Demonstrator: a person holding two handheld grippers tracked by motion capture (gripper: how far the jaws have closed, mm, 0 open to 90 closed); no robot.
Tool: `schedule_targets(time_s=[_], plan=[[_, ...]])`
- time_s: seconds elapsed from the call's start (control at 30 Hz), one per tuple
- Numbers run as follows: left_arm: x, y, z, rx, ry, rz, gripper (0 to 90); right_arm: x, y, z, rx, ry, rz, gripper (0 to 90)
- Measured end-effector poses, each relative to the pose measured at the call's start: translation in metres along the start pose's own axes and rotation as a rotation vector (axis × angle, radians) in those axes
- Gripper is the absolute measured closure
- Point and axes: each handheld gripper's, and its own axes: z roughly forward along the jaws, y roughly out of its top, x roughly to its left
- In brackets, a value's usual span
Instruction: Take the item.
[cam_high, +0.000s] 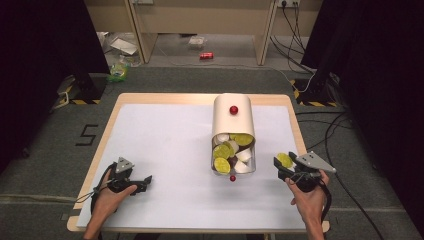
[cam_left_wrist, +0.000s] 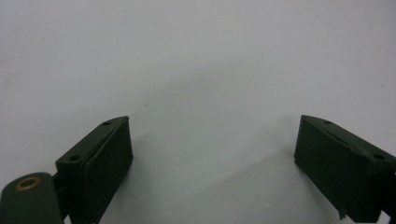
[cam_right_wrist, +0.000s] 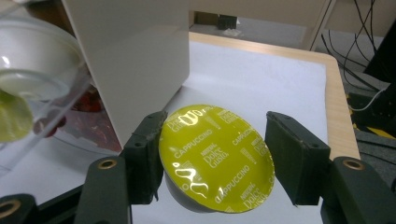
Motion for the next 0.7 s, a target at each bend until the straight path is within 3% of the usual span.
schedule_targets(time_s=[0.7], plan=[[0.000,0.000,0.000,0.000,-0.001,0.000,10.5,-0.005,-0.021,0.019,0.061,-0.013,0.012,41.0]])
